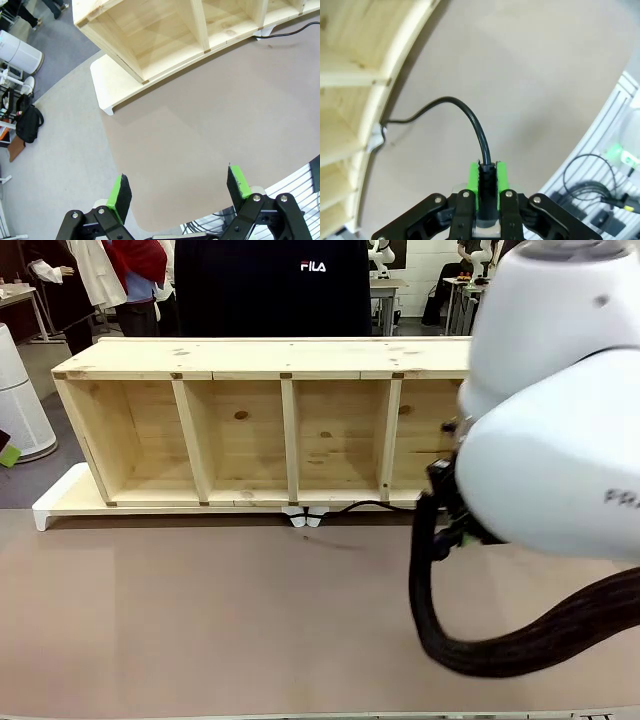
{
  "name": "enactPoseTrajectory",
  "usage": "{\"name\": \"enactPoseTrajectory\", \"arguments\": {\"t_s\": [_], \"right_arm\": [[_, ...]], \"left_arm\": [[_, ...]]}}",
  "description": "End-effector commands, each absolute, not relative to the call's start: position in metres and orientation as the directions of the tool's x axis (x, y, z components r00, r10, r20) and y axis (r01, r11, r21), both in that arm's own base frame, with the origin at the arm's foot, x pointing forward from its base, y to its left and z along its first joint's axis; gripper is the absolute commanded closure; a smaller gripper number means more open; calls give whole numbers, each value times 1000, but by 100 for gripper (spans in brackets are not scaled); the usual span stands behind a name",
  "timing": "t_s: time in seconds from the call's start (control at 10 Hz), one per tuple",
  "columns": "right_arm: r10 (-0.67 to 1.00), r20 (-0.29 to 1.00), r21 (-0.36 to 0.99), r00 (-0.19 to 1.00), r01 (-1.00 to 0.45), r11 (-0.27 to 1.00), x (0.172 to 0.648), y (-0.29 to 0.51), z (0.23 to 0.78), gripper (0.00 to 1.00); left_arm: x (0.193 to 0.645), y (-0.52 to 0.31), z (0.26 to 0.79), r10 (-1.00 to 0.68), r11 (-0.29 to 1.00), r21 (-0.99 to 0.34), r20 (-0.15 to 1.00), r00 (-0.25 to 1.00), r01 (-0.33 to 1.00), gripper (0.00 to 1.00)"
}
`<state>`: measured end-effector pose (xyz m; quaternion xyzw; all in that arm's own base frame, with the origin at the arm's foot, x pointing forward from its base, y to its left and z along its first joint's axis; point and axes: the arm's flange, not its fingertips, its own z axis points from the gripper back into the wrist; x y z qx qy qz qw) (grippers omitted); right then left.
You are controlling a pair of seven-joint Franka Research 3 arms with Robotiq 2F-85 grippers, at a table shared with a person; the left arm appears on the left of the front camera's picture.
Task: Perform cable management.
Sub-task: Pull the grasped Power Cable to the location of the Power Strip.
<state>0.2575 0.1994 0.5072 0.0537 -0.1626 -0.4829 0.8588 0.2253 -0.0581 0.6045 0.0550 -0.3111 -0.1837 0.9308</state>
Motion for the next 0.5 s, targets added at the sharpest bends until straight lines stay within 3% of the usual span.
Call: {"name": "enactPoseTrajectory", "arguments": {"t_s": [0.0,0.4], "right_arm": [[-886,210,285,413,841,459,199,103,433,83],[-946,243,329,214,899,288,215,45,444,83]], "left_arm": [[225,-58,604,-376,926,213,560,738,311,0],[225,-58,604,-376,926,213,560,738,311,0]]}}
